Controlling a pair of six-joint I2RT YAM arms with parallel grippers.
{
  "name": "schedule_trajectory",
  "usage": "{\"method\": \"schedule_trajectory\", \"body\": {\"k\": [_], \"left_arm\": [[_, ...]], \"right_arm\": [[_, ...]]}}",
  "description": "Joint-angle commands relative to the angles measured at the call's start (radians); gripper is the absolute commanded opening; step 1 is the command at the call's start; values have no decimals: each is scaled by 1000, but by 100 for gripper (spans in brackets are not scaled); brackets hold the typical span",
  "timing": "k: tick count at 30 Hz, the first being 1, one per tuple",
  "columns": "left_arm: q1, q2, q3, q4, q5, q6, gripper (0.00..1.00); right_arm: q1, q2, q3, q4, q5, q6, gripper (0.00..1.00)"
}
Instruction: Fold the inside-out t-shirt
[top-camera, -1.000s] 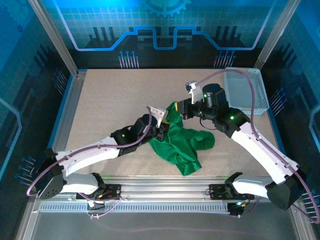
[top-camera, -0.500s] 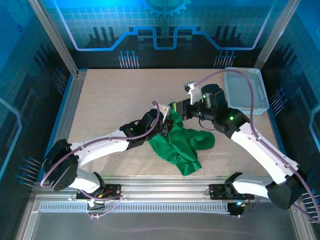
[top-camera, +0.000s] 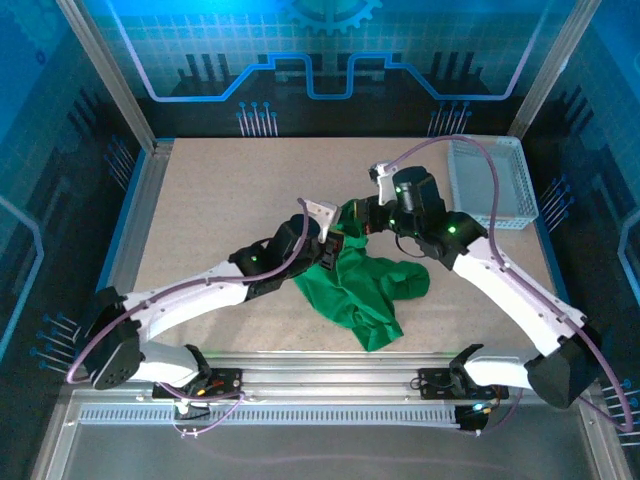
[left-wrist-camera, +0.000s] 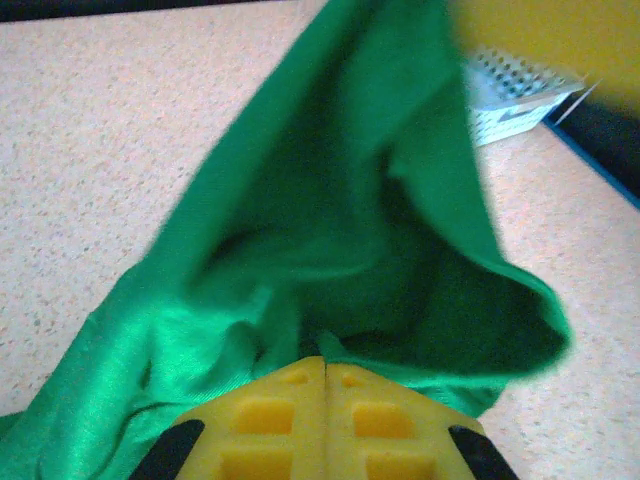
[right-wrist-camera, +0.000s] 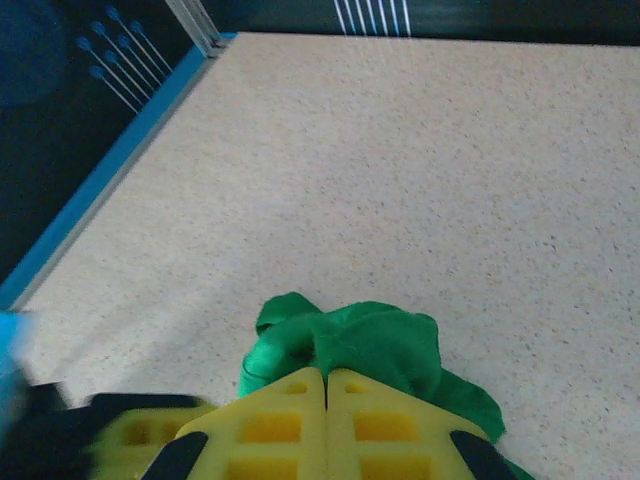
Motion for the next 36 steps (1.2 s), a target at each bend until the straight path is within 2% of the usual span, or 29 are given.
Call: {"method": "schedule_trajectory", "body": {"k": [1,7,10,12,14,19,21,24,26,31,34,36], "left_arm": [[-14,-56,-13,-18,37,12,0],[-51,-114,22,-81,41,65,0],[-65,-144,-12,-70,67,112,1],[-66,-154,-39,-76,72,129,11],[-63,-170,-69,-66,92,131,17],[-23,-188,-91,-31,206,79,26],[-13,-173,-77,-43,159,58,28],[36,-136,-49,-74,101,29,43],[78,-110,-32,-107,49,1,46],[198,-62,-22,-162,0,-69,63],[292,-23,-9,-203,5,-136,71],[341,39,38,-269,-12,-161,72]], "right_arm": [[-5,30,47,-10,56,-11,0],[-15,63,73,-39,113,-18,0],[-21,59,81,-44,124,-21,0],[-28,56,91,-46,123,-27,0],[-33,53,104,-44,105,-35,0],[-32,58,124,-25,49,-47,0],[-29,59,128,-22,36,-49,0],[-22,38,117,-6,5,-64,0],[-21,5,95,12,-28,-84,0],[-21,-134,17,37,-75,-151,0],[-25,-248,-29,23,-28,-178,0],[-28,-317,-57,-9,54,-181,0]]}}
